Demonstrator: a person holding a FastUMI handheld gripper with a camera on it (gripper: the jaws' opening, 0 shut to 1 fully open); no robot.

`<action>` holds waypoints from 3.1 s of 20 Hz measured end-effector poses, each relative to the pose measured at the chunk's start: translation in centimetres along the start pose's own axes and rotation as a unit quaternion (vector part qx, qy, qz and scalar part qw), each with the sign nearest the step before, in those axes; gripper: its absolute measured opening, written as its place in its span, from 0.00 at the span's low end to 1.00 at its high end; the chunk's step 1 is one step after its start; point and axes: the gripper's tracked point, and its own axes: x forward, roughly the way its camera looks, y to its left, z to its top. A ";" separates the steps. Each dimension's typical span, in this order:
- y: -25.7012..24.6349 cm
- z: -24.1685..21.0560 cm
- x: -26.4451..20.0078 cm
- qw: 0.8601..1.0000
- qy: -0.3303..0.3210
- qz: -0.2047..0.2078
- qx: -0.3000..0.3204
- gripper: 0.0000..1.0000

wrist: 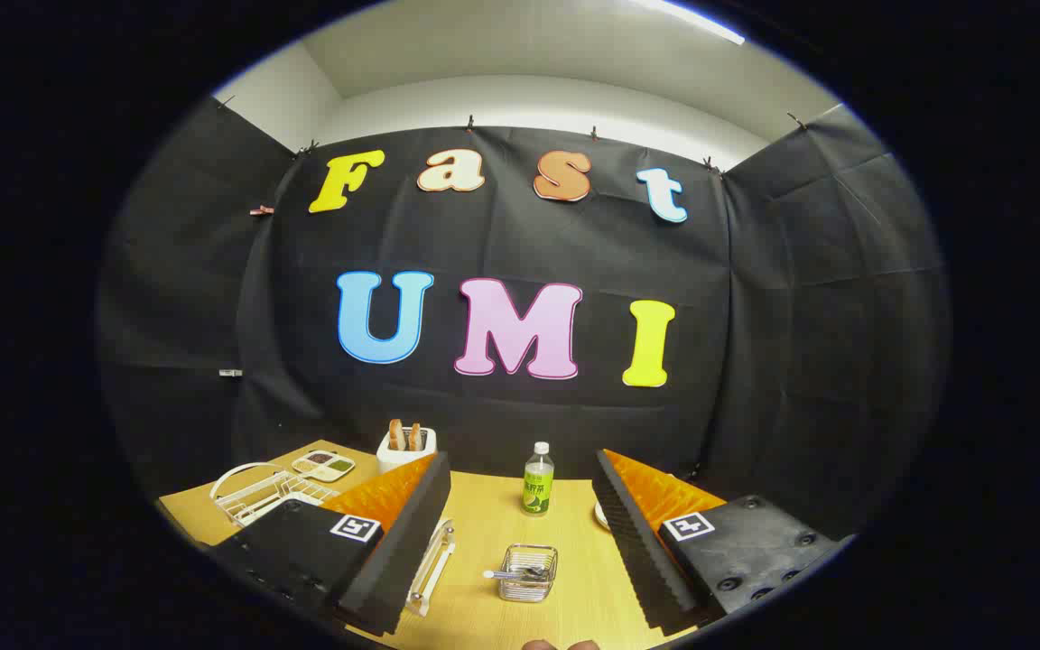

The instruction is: Take the plate from the dish rack, then take the spoon from the basket and place it into the plate.

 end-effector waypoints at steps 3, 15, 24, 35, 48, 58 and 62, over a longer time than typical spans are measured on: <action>0.3 -0.1 -0.1 1.000 0.003 0.004 0.000 0.98; 1.3 -1.4 1.1 1.000 0.026 0.014 0.004 0.97; 3.5 -3.3 3.6 0.997 0.069 0.028 0.009 0.97; 10.9 -11.0 10.5 0.965 0.246 0.071 0.053 0.97; 13.7 -21.2 13.8 0.907 0.411 0.028 0.089 0.52; 14.6 -18.0 15.2 0.933 0.359 0.012 -0.007 0.34; 14.6 -17.7 15.0 0.938 0.343 -0.004 -0.056 0.32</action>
